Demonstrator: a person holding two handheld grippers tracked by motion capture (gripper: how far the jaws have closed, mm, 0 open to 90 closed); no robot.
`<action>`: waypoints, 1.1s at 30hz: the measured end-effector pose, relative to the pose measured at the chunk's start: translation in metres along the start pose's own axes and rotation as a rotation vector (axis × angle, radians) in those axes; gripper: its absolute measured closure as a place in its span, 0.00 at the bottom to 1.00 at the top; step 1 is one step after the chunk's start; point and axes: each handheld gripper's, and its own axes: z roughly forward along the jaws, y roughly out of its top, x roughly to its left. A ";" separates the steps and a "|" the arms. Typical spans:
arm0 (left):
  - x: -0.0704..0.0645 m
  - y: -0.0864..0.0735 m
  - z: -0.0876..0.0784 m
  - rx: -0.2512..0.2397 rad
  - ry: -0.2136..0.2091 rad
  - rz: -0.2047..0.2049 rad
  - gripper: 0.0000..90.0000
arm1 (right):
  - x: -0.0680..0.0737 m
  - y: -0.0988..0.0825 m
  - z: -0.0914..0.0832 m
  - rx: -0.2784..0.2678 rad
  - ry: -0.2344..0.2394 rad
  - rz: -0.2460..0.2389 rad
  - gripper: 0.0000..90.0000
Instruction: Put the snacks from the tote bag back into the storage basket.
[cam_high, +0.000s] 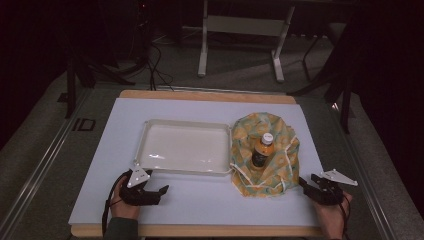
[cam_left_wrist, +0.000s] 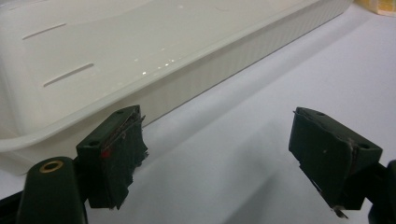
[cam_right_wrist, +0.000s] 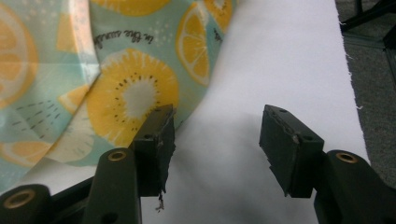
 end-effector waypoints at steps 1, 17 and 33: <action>0.000 0.000 0.000 0.000 0.000 0.000 0.20 | 0.000 0.000 0.000 -0.002 -0.002 -0.002 0.51; 0.001 0.000 0.000 -0.003 -0.003 -0.004 0.20 | 0.000 0.001 -0.004 -0.015 -0.019 -0.003 0.54; 0.002 0.000 0.000 -0.008 -0.014 -0.016 0.20 | 0.003 0.008 -0.012 -0.005 0.032 -0.024 0.63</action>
